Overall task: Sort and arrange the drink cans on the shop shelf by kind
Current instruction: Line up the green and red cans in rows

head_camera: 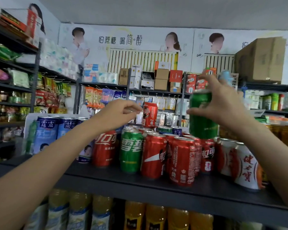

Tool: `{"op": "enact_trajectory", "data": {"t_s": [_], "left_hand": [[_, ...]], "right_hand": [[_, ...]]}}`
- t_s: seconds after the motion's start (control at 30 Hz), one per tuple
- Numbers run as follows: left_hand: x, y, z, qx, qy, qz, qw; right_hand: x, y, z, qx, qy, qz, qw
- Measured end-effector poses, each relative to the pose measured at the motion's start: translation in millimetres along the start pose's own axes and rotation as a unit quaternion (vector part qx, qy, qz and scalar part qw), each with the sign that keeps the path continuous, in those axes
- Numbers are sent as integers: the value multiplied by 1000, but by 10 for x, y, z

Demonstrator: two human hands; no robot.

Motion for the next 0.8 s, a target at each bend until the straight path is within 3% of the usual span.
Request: {"op": "enact_trajectory", "data": {"t_s": [0.1,0.23,0.43,0.57,0.63,0.7,0.8], "left_hand": [[-10,142,123,-27,-44,90,995],[-105,175,312,-82,-94,186,975],[-561,180,501,-53,-84,170,980],[-764,284,615,-41,-47,122,991],[-825,393,642,-8,-36,123,992],[-855,503,663,26,-28,136,990],[-902,601,675,58,-19,146,987]], "right_hand": [[-528,11,-44,40,29,-40,998],[-1115,-283,-64,-10,60,-122,991],[-1646,-978,-28,-76,87,-182,977],[-1666,-1090,-76,-206,108,-248,940],[-1494,-1025,-138,-203,89,-187,957],[-1264,-975,-185,-178,46,-46,982],[-1115,-1108,-137,-250,13,45,967]]}}
Point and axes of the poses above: each hand's wrist, its own z-axis away from the middle knuckle, its own y-axis out of the back of the hand, x = y × z, the point moved 4 cm from there along -z, towards the middle knuckle, and after that the axes turned 13 degrees about -x, right-handed, at the moved point
